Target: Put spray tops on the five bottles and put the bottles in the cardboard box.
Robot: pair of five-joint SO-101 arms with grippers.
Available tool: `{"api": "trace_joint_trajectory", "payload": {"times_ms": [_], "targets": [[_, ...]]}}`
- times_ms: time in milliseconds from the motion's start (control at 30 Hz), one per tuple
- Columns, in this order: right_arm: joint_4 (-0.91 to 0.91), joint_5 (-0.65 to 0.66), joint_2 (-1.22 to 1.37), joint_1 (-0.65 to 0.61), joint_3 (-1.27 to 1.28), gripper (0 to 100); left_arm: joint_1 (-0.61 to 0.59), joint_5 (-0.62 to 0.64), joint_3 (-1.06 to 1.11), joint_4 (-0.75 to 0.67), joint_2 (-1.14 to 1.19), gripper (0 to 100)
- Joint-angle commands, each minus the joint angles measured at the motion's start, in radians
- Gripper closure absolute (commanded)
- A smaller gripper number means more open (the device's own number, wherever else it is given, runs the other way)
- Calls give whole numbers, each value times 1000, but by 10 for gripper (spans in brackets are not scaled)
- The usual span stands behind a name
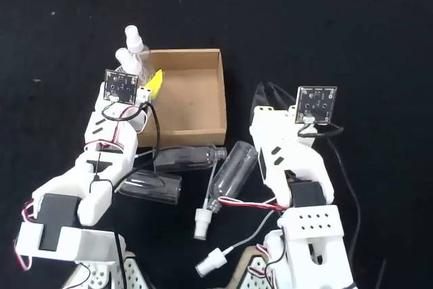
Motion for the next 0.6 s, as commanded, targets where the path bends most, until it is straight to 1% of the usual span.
{"api": "trace_joint_trajectory", "payload": {"times_ms": [0, 267, 500, 567], "targets": [[-37, 9, -16, -6, -10, 962, -22, -11, -54, -23, -6, 970], [-37, 9, -16, -6, -12, 962, -21, -11, -47, -17, 2, 970], [-37, 9, -16, -6, -12, 962, -25, -12, -59, -28, 87, 970], [-37, 9, -16, -6, -12, 962, -30, -17, -61, -77, 91, 970]]}}
